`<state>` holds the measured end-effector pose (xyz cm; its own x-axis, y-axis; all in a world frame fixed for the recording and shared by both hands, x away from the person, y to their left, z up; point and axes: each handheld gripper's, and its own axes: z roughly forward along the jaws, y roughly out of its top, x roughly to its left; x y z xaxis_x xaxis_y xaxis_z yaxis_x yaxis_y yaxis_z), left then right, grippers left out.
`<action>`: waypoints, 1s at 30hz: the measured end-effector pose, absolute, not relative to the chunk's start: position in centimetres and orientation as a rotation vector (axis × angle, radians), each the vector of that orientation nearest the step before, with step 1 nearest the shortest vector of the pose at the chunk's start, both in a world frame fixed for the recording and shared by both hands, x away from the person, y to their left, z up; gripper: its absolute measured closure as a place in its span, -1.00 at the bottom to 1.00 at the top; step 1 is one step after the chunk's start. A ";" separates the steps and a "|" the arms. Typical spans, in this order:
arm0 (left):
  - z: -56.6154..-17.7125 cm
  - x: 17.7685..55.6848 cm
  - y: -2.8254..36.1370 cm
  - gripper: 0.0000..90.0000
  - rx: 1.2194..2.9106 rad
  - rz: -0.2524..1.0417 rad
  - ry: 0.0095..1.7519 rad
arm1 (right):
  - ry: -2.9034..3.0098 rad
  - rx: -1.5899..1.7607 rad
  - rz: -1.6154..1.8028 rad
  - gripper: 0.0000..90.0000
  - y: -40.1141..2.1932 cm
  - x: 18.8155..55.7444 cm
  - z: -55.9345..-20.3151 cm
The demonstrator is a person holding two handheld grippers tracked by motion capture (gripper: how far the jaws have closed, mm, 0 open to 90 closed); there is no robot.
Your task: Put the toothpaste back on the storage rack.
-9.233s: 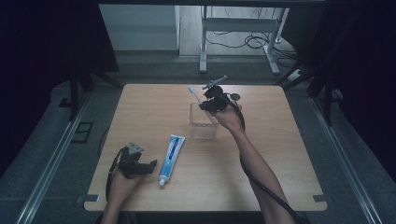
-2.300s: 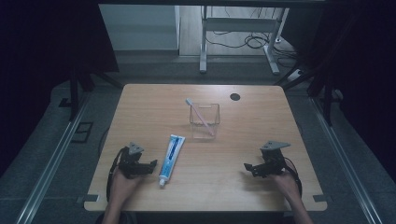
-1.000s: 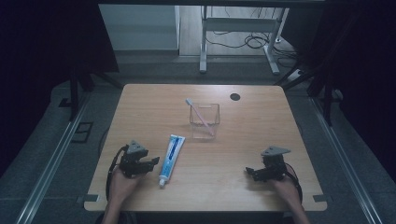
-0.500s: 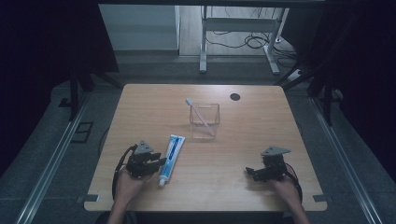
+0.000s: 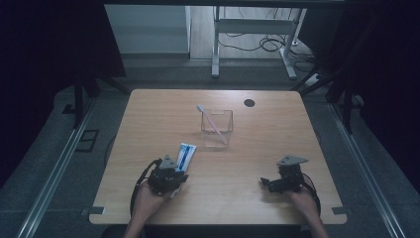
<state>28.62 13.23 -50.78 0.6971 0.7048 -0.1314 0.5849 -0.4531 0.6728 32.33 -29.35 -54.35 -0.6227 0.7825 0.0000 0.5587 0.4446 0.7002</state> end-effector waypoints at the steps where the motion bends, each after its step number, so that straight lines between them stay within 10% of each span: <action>1: -50.8 28.5 13.1 0.68 2.191 0.211 0.984 | 2.377 1.145 0.972 -1.00 -29.4 32.3 -54.4; 30: -51.4 28.6 15.0 0.71 2.285 0.244 1.018 | 2.378 1.146 0.972 -1.00 -29.4 32.3 -54.4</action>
<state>28.62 15.03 -51.40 0.6862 0.7232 -0.0785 0.6094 -0.5125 0.6050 32.33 -29.36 -54.35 -0.6233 0.7820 0.0006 0.5586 0.4447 0.7001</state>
